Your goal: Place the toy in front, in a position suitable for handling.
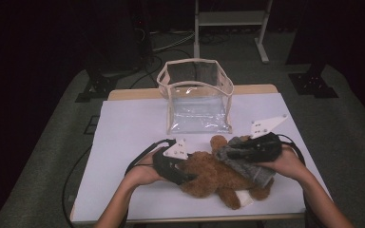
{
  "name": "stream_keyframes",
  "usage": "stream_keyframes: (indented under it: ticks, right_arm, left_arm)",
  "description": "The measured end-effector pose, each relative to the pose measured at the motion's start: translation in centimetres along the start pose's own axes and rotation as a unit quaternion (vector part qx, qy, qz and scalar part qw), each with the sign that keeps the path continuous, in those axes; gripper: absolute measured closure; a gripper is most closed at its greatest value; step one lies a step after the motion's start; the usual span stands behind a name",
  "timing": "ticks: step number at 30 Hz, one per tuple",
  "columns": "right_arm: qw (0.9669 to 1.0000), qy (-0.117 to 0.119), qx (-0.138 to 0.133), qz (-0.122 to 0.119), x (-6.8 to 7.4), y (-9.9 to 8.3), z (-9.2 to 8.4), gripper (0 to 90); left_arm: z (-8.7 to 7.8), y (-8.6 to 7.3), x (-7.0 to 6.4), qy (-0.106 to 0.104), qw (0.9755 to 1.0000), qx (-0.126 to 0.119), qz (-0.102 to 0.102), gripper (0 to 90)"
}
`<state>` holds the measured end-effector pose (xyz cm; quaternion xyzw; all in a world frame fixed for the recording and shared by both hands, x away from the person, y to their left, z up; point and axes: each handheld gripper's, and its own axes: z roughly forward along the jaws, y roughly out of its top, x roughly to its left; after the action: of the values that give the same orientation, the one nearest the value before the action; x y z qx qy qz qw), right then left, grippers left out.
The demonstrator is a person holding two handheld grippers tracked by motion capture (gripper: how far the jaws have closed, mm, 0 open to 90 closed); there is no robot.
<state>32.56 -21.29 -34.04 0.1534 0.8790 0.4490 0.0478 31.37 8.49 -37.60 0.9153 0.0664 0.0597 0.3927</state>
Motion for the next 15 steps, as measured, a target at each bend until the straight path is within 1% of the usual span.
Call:
stream_keyframes:
  ticks: [2,4,6,8,9,10,12,14,15]
  right_arm:
    - [0.9998,0.004,0.007,-0.019,0.5,1.2,1.4,74.3]
    - [0.9994,0.006,0.014,-0.031,0.7,1.9,2.9,74.3]
    - [0.9990,0.015,0.023,-0.035,0.8,2.2,4.0,74.3]
    - [0.9983,0.014,0.044,-0.037,0.8,2.0,5.1,74.3]
    - [0.9980,0.015,0.049,-0.037,0.9,1.8,5.2,74.4]
    - [0.9980,0.018,0.051,-0.031,0.9,1.6,5.3,74.4]
    - [0.9980,0.023,0.052,-0.025,0.8,1.2,4.9,74.4]
    - [0.9978,0.023,0.056,-0.026,0.9,1.1,4.7,74.4]
    - [0.9975,0.021,0.061,-0.031,1.0,1.2,4.7,74.4]
  left_arm:
    - [0.1,0.1,-0.1,-0.002,1.0000,0.000,0.003,34.3]
    - [0.1,0.1,-0.2,-0.001,1.0000,0.000,0.004,34.4]
    - [0.0,0.0,-0.2,0.000,1.0000,0.002,0.004,34.3]
    - [-0.4,-0.1,-0.1,0.008,1.0000,0.000,0.000,33.1]
    - [-0.7,-0.2,-0.1,0.010,1.0000,0.000,-0.001,32.2]
    - [-0.9,-0.4,0.0,0.014,0.9999,0.001,0.001,32.2]
    - [-1.2,-0.6,0.0,0.023,0.9997,0.003,-0.005,32.3]
    - [-1.3,-0.8,0.0,0.028,0.9995,0.007,-0.011,32.2]
    - [-1.3,-0.8,0.0,0.027,0.9995,0.008,-0.013,32.3]
